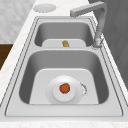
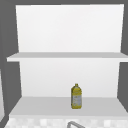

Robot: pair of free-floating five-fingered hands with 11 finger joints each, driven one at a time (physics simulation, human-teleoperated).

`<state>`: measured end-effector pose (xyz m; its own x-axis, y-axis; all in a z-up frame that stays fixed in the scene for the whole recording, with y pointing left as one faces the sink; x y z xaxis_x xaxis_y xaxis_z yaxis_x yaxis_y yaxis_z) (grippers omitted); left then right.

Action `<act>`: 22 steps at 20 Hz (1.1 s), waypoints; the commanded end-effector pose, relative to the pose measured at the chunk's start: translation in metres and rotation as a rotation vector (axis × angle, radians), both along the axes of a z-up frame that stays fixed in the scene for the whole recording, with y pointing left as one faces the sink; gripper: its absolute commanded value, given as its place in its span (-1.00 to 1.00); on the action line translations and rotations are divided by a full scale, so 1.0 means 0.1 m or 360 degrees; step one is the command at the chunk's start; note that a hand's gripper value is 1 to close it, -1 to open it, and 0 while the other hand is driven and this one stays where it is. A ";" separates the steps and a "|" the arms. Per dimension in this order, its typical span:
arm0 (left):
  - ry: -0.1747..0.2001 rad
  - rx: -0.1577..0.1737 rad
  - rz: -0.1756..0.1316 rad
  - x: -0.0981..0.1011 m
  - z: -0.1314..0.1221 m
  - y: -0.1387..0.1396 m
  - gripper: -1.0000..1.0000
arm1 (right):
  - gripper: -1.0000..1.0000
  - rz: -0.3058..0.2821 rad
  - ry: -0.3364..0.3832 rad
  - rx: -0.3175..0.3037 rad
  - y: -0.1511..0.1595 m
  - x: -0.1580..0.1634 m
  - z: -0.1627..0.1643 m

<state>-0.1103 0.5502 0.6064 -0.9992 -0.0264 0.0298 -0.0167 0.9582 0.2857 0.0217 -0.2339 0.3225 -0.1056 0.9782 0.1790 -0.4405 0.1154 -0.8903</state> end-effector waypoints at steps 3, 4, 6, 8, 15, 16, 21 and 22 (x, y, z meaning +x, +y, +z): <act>0.0025 0.0074 -0.0014 0.00 -0.18 0.30 1.00 | 0.00 0.0000 0.0000 0.0000 0.00 0.00 0.00; 0.0026 0.0061 -0.0019 0.00 -0.16 0.33 1.00 | 0.00 0.0000 0.0000 0.0000 0.00 0.00 0.00; -0.0014 0.0074 -0.0033 -0.01 -0.13 0.38 1.00 | 0.00 0.0000 0.0000 0.0000 0.00 0.00 0.00; -0.0042 0.0093 -0.0047 0.00 -0.13 0.42 1.00 | 0.00 0.0000 0.0000 0.0000 0.00 0.00 0.00; -0.0341 0.0125 0.0023 -0.01 -0.16 0.80 -1.00 | 0.00 0.0000 0.0000 0.0000 0.00 0.00 0.00; -0.0351 0.0109 0.0033 0.00 -0.20 0.82 -1.00 | 0.00 0.0000 0.0000 0.0000 0.00 0.00 0.00; -0.0408 0.0025 0.0111 0.00 -0.38 0.87 -1.00 | 0.00 0.0000 0.0000 0.0000 0.00 0.00 0.00; -0.0424 -0.0024 0.0128 -0.02 -0.40 0.90 -1.00 | 0.00 0.0000 0.0000 0.0000 0.00 0.00 0.00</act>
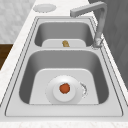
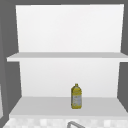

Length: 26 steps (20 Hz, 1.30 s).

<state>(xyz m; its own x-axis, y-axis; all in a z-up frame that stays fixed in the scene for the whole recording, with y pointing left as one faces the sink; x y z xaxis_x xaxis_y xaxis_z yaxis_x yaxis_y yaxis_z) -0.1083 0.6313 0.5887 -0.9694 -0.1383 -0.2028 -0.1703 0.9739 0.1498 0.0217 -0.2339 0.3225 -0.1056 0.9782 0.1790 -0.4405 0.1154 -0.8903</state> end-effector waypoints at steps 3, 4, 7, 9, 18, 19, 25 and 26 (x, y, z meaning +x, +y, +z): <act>-0.0049 -0.0020 0.0028 -0.06 -0.37 0.22 -1.00 | 0.00 0.0000 0.0000 0.0000 0.00 0.00 0.00; -0.0059 -0.0122 0.0041 -0.08 -0.39 0.30 -1.00 | 0.00 0.0000 0.0000 0.0000 0.00 0.00 0.00; -0.0069 -0.0465 0.0051 -0.12 -0.43 0.51 -1.00 | 0.00 0.0000 0.0000 0.0000 0.00 0.00 0.00; -0.0126 -0.0522 0.0042 -0.20 -0.45 0.57 -1.00 | 0.00 0.0000 0.0000 0.0000 0.00 0.00 0.00; -0.0014 -0.0301 0.0031 -0.56 -0.94 1.17 -1.00 | 0.00 0.0000 0.0000 0.0000 0.00 0.00 0.00; -0.0007 -0.0291 0.0028 -0.57 -0.98 1.22 -1.00 | 0.00 0.0000 0.0000 0.0000 0.00 0.00 0.00; -0.0006 -0.0236 0.0038 -0.37 -1.30 1.21 -1.00 | 0.00 0.0000 0.0000 0.0000 0.00 0.00 0.00; -0.0008 -0.0223 0.0041 -0.33 -1.34 1.20 -1.00 | 0.00 0.0000 0.0000 0.0000 0.00 0.00 0.00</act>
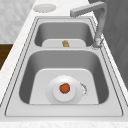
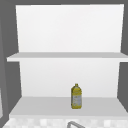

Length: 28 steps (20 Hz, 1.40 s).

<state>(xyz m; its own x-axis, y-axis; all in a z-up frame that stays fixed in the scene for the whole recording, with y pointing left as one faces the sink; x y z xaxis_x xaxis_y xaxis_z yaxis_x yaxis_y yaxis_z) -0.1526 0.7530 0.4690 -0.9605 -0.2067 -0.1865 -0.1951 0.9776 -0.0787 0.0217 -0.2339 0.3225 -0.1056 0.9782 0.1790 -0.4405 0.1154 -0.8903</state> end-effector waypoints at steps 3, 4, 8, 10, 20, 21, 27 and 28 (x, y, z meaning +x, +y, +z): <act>0.0023 0.0127 0.0000 0.20 -0.33 -0.13 -1.00 | 0.00 0.0000 0.0000 0.0000 0.00 0.00 0.00; 0.0015 0.0119 0.0001 0.22 -0.41 -0.20 -1.00 | 0.00 0.0000 0.0000 0.0000 0.00 0.00 0.00; 0.0016 0.0127 0.0001 0.33 -0.66 -0.41 -1.00 | 0.00 0.0000 0.0000 0.0000 0.00 0.00 0.00; 0.0020 0.0135 0.0001 0.37 -0.79 -0.51 -1.00 | 0.00 0.0000 0.0000 0.0000 0.00 0.00 0.00; 0.0017 0.0190 -0.0002 0.60 -1.35 -0.96 -1.00 | 0.00 0.0000 0.0000 0.0000 0.00 0.00 0.00; 0.0009 0.0182 -0.0002 0.59 -1.43 -0.97 -1.00 | 0.00 0.0000 0.0000 0.0000 0.00 0.00 0.00; 0.0009 0.0163 -0.0005 0.58 -1.86 -1.10 -1.00 | 0.00 0.0000 0.0000 0.0000 0.00 0.00 0.00; 0.0009 0.0165 -0.0006 0.58 -1.94 -1.12 -1.00 | 0.00 0.0000 0.0000 0.0000 0.00 0.00 0.00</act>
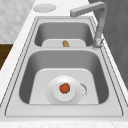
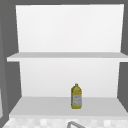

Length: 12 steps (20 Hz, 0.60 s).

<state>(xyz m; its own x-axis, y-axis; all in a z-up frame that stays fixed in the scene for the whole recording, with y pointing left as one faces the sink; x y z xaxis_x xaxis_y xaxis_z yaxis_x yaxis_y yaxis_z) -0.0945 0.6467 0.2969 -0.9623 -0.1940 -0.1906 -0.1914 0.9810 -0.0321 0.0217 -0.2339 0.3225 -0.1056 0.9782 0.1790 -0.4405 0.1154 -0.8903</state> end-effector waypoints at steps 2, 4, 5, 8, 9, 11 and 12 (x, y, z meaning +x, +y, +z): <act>0.0000 0.0100 0.0000 0.00 -0.36 -0.08 -1.00 | 0.00 0.0000 0.0000 0.0000 0.00 0.00 0.00; 0.0001 0.0113 -0.0001 0.00 -0.49 -0.10 -1.00 | 0.00 0.0000 0.0000 0.0000 0.00 0.00 0.00; 0.0001 0.0138 -0.0001 0.00 -0.53 -0.14 -1.00 | 0.00 0.0000 0.0000 0.0000 0.00 0.00 0.00; 0.0020 0.0214 0.0000 0.06 -0.57 -0.24 -1.00 | 0.00 0.0000 0.0000 0.0000 0.00 0.00 0.00; 0.0029 0.0218 -0.0001 0.07 -0.60 -0.26 -1.00 | 0.00 0.0000 0.0000 0.0000 0.00 0.00 0.00; 0.0057 0.0228 -0.0002 0.05 -0.61 -0.30 -1.00 | 0.00 0.0000 0.0000 0.0000 0.00 0.00 0.00; 0.0067 0.0236 -0.0002 0.05 -0.62 -0.32 -1.00 | 0.00 0.0000 0.0000 0.0000 0.00 0.00 0.00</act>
